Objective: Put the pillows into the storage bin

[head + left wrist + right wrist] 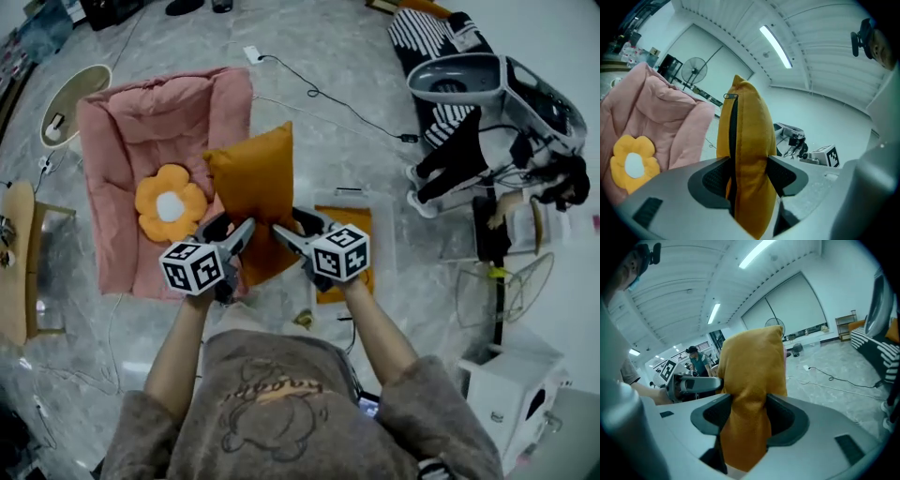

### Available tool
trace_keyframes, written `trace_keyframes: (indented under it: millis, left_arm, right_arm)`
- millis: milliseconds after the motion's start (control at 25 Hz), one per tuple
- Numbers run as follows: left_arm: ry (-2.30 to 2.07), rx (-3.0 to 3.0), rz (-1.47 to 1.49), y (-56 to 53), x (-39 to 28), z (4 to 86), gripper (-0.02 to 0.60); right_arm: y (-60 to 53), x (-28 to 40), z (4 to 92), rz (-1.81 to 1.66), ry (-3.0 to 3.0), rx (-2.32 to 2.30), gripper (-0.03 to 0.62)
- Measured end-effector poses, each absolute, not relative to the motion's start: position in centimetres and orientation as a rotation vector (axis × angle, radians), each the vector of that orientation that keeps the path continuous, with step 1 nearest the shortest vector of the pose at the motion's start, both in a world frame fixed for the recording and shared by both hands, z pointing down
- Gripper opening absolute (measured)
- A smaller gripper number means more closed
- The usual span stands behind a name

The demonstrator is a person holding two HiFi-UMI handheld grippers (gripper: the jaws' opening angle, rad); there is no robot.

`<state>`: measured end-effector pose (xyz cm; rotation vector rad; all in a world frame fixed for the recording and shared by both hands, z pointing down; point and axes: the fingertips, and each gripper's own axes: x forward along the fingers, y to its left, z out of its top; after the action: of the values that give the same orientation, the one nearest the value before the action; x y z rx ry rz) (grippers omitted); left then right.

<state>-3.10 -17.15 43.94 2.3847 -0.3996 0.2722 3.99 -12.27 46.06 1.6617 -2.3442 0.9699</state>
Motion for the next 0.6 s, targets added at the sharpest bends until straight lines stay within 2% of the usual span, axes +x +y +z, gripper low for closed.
trace_keyframes:
  millis: [320,600]
  left_arm:
    - [-0.14,2.427,0.356,-6.6,9.2,42.8,0.245]
    - [0.024,2.441,0.442,2.4,16.7,43.0,0.245]
  right_arm:
    - [-0.4,15.1,44.8,0.983,-2.203,1.964,0.239]
    - [9.4,21.8,45.0,1.006,-2.1,2.147,0.239]
